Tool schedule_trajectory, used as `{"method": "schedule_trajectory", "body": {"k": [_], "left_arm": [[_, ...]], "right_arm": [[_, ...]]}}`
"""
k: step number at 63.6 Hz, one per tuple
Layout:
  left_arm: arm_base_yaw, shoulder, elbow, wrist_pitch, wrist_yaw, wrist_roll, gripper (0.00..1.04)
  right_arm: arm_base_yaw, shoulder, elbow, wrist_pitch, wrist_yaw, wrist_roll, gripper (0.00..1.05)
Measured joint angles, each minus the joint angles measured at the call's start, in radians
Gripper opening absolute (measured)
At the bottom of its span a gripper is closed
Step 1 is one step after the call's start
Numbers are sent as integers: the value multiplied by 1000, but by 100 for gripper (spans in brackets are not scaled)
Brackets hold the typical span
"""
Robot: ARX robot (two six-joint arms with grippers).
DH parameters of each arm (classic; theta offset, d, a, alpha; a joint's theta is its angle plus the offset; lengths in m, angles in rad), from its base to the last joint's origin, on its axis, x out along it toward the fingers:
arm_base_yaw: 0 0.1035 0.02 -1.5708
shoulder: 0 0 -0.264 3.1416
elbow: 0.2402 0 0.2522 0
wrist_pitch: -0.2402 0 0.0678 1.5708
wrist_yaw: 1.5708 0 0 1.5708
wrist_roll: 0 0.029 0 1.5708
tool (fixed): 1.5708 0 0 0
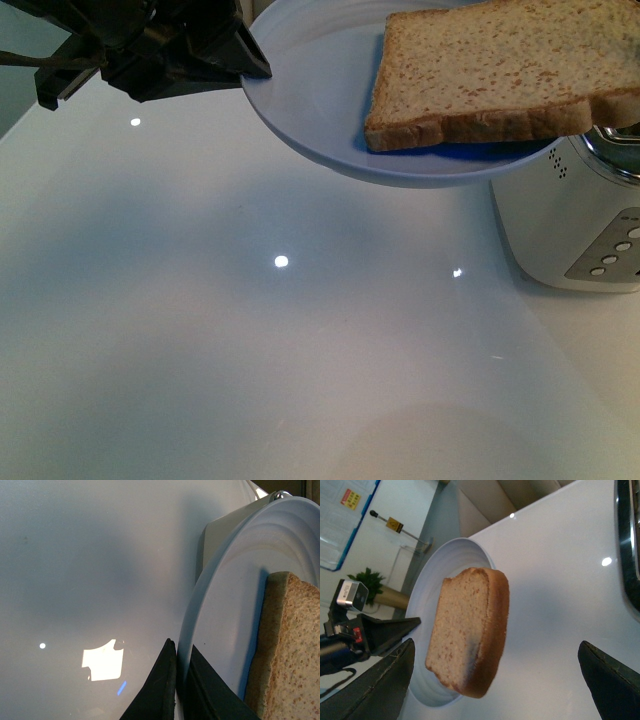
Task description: Left arm holds plate, right arm toasts bread
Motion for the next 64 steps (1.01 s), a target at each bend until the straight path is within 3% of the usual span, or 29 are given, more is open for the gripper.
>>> {"method": "schedule_trajectory", "body": {"k": [12,39,64], "left_arm": [[-2,0,0,-2,1,0,3],[-8,0,0,-4,8,-7,3],[-10,0,0,-7,8,-13,3]], "right_arm": [[68,88,3,59,8,100,96],[118,134,7,96,23,175,95],[135,135,7,97,36,180,36]]}}
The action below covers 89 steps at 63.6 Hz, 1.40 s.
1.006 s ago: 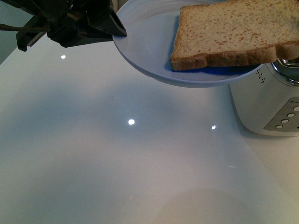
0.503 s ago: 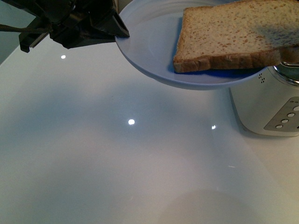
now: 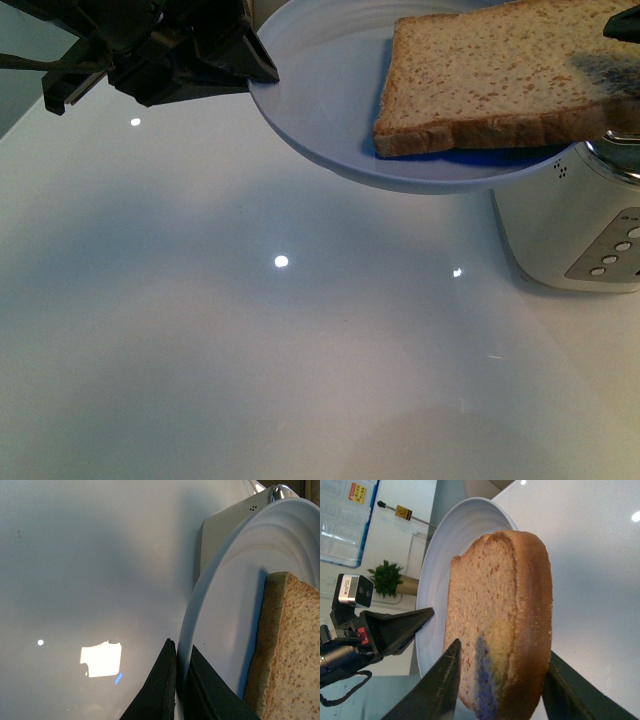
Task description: Left arm holds plate, right arm toasts bread
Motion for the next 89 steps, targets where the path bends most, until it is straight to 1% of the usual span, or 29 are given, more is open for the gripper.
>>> {"method": "schedule_trajectory", "body": {"k": [8,13,16,33,38,43,53,59,63,65,69,73,78,89], "left_arm": [[-2,-1,0,-1,0,-2,3],[-3,-2,0,-3,0,-2,3],[-3,-2,0,-3,0,-2,3],[-5,-4,0,-6,4,-5,3],[-7,-7,0,-6,4,-6,3],[-8,-10,0,-6,4,-5,3],[-8,-11,-1,-7,4,-6,3],[-9,-11,-1,-7,4,-6,3],[-9,-11,-1,-8,4,-5,3],[-10,-11,-1,-8,5,-5,3],[-10,-11,-1,-8,5,-5,3],[-10,-12,-3,-8,5,-5,3],[-10,-13,-6,-8,5,-5,3],[-14,-13,-9,-8,4,-6,3]], "right_arm": [[0,0,0,-3,1,0,17],[-4,-1,0,-7,-2,0,7],[-8,-5,0,-8,-5,2,4],[-55,-65,19,-30,-39,19,3],[-93,-93,63,-58,-55,21,3],[-118,-110,108,-94,-50,2,3],[-163,-124,251,-225,17,-134,3],[-188,-102,362,-311,58,-262,3],[-197,-76,433,-372,114,-355,3],[-201,-52,478,-410,156,-435,3],[-208,-10,534,-454,209,-534,3],[-215,34,571,-474,257,-630,3],[-222,81,597,-488,290,-723,3],[-223,161,607,-497,336,-833,3]]}}
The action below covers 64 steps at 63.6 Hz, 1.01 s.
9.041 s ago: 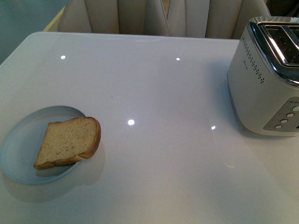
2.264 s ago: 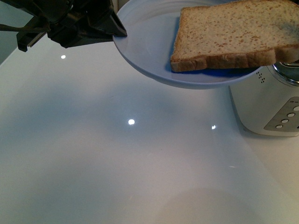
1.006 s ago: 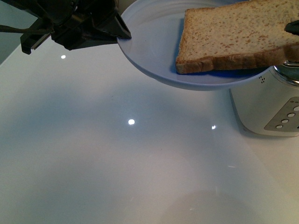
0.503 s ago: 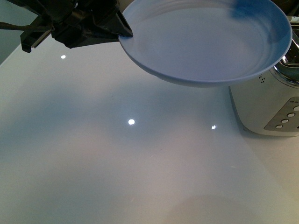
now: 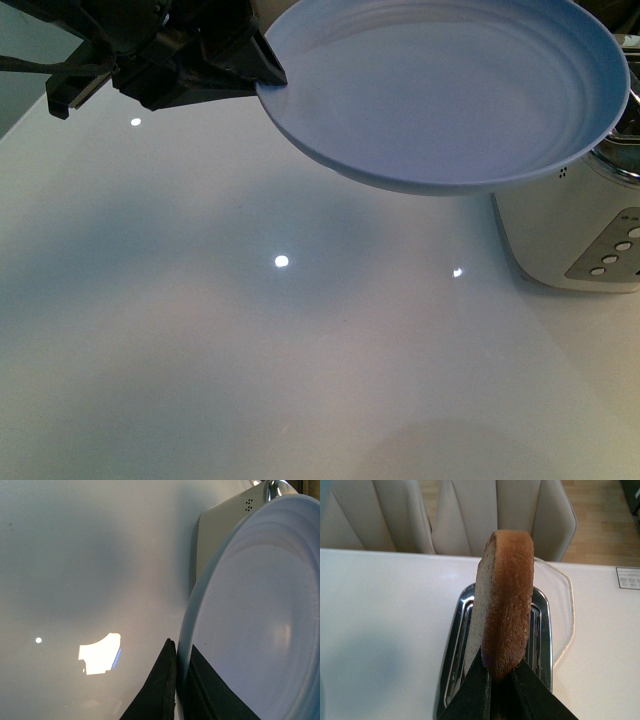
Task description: Left arm holds plate, right arm toasts bread
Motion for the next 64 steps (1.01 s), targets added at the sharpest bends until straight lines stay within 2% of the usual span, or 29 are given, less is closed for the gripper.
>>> {"method": "schedule_trajectory", "body": {"k": [27,64], "left_arm": [[-5,0,0,0,1,0,3],[-8,0,0,0,5,-3,3]], "right_arm": [[26,142,19,2,42,-90,3],[43,256,148,-133,57,-117,3]]}}
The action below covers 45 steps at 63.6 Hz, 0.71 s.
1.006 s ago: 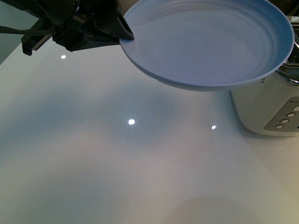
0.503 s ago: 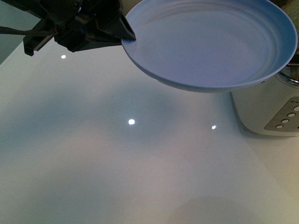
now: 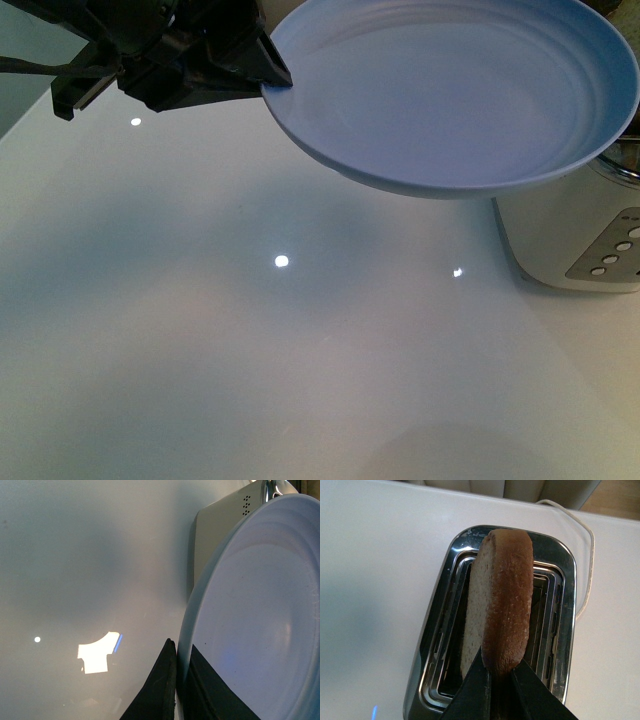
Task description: Left arm holds plate, right arm toasts bread
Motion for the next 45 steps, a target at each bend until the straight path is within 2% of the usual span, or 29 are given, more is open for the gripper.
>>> {"method": "schedule_trajectory", "body": {"k": [31,45], "left_arm": [[0,0,0,0,3,0,3],[-1,0,0,0,6,-3,3]], "right_arm": [[5,74,155,-155,39,-32,3],[8,76,165,-185,43,-33,3]]}}
